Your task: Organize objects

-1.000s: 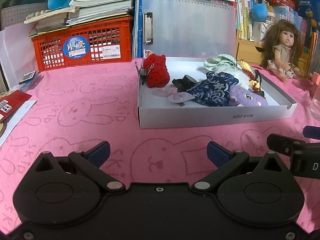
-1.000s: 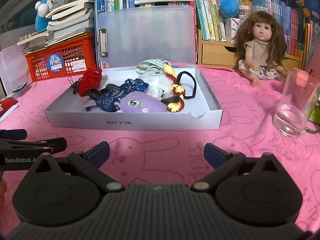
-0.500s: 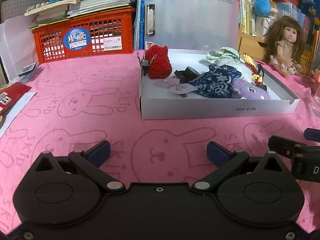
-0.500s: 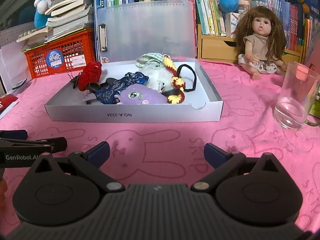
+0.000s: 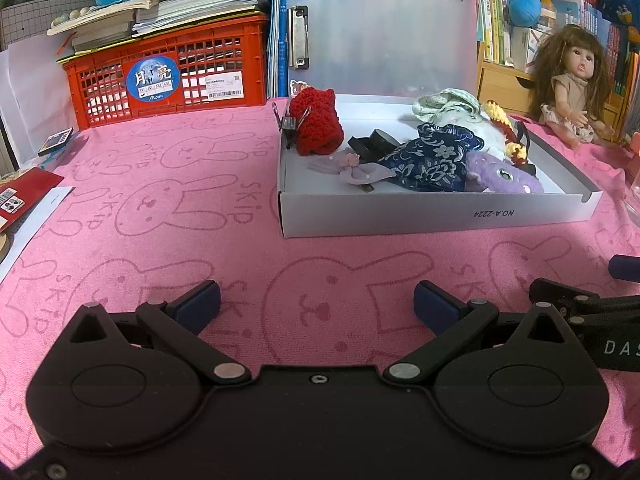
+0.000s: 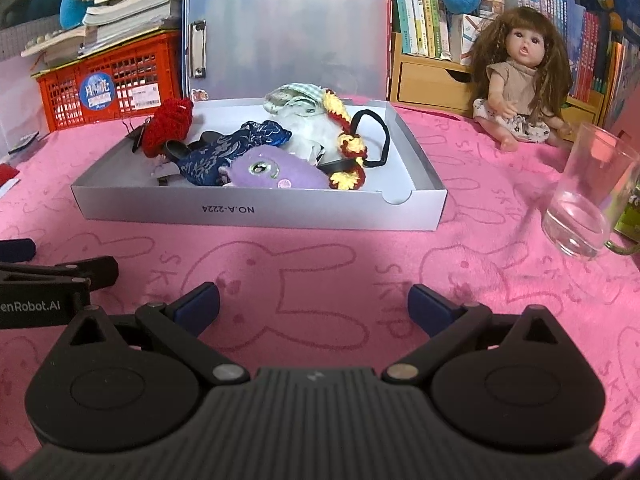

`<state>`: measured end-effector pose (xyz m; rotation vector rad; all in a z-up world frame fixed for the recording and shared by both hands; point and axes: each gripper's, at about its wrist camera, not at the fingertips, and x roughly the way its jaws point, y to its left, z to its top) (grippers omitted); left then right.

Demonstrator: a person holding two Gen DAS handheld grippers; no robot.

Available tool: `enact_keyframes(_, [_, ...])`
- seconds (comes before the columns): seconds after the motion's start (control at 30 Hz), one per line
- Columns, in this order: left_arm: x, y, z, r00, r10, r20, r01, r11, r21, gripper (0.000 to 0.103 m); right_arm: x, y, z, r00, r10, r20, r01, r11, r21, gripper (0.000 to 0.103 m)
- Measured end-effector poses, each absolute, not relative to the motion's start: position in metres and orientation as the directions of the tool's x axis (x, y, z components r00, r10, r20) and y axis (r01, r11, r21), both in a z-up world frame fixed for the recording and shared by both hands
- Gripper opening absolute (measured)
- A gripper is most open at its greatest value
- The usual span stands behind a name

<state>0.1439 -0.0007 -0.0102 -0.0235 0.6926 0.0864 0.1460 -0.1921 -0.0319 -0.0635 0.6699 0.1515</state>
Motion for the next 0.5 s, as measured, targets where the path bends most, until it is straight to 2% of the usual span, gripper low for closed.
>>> enact_keyframes(0.5, [0.144, -0.0002, -0.0101, 0.766, 0.073, -0.639, -0.088, 0.996, 0.008, 0.103, 0.1462, -0.1919, -0.0319, 0.772, 0.116, -0.625, -0.161, 0.987, -0.015, 0.103])
